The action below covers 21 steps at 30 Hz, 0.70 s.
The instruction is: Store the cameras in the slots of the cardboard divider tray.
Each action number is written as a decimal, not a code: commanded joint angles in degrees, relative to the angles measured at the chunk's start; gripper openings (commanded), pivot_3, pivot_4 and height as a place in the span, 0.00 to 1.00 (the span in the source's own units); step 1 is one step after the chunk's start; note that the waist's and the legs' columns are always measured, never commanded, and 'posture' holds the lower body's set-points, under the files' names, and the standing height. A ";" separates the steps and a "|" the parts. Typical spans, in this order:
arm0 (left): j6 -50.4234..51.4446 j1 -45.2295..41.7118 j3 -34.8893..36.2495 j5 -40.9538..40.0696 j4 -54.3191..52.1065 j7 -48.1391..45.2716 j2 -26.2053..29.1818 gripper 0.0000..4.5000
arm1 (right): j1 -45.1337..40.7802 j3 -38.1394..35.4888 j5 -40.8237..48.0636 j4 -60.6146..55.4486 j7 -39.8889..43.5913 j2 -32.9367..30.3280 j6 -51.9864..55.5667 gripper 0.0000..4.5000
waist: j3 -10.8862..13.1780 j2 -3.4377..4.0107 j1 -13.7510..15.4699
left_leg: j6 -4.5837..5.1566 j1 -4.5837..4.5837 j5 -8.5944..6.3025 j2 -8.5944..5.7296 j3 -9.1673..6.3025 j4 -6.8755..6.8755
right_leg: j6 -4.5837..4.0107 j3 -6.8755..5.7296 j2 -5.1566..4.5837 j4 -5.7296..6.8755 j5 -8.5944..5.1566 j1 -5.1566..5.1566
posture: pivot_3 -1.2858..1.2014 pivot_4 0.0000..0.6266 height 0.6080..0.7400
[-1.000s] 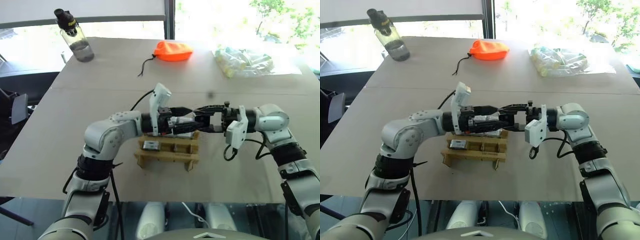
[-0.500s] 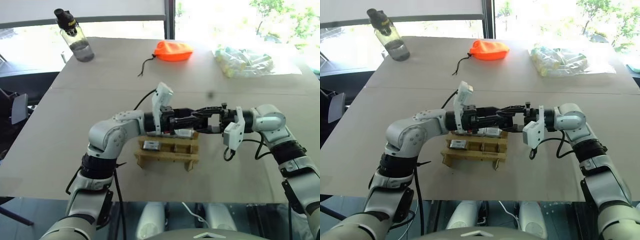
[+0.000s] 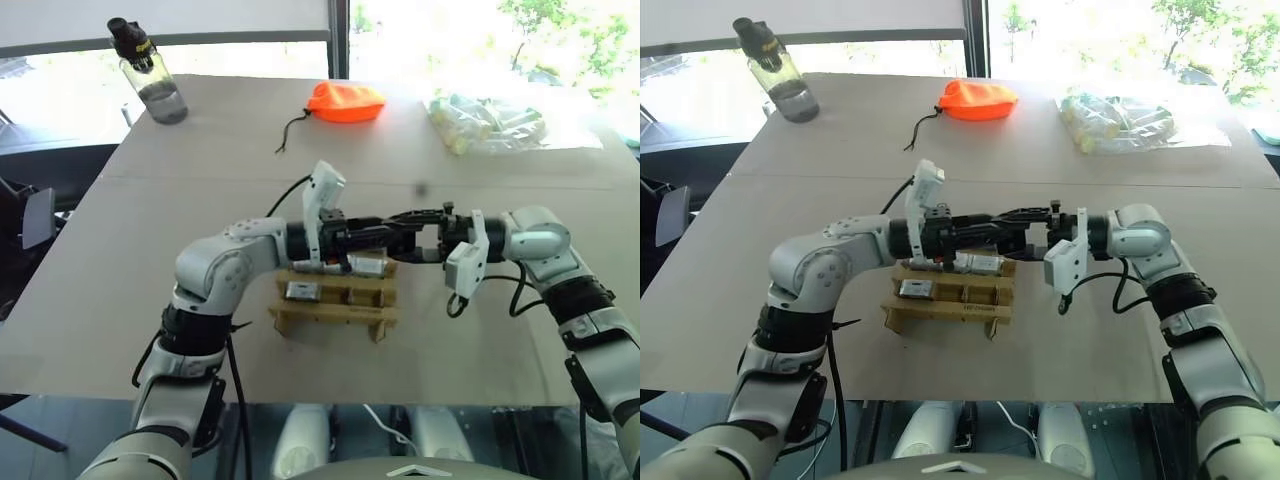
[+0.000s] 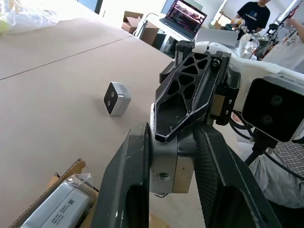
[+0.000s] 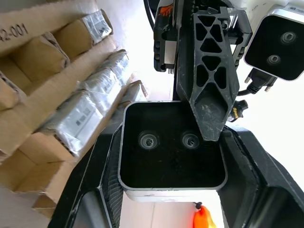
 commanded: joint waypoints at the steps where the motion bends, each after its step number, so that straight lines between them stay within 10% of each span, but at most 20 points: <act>1: 1.24 -0.19 0.96 -2.15 -1.36 -0.30 -0.19 0.16 | -1.63 -2.12 -0.14 0.40 -2.87 -1.75 -0.53 0.45 | 0.00 0.00 0.01 | 0.00 -0.01 0.00 0.00 0.00 0.00 | 0.00 0.00 0.00 -0.01 0.00 0.00 | 0.52 0.24 0.89; 5: 2.28 -0.29 1.09 -2.60 -1.47 0.01 -0.42 0.16 | -1.57 -1.16 0.70 0.14 -2.69 -1.96 0.20 0.45 | 0.00 0.00 0.00 | 0.00 -0.01 0.00 0.00 0.00 0.00 | 0.00 -0.01 -0.01 -0.01 0.00 0.00 | 0.52 0.24 0.89; 10: 2.10 -0.35 0.99 -2.27 -1.48 0.36 -0.49 0.16 | -1.72 -0.32 1.66 -0.11 -2.53 -2.39 0.95 0.98 | 0.01 0.00 -0.01 | 0.00 -0.02 0.00 0.00 0.00 0.00 | 0.00 -0.01 -0.02 -0.01 0.00 0.00 | 0.52 0.24 0.89; 21: 1.91 0.15 2.32 -2.18 -1.93 0.09 0.42 0.16 | 8.58 -6.62 20.92 -6.77 -2.27 -0.96 25.98 0.99 | 0.01 0.00 0.24 | 0.00 -0.05 0.00 0.01 -0.08 -0.01 | 0.00 -0.09 -0.05 -0.02 0.00 0.02 | 0.52 0.24 0.89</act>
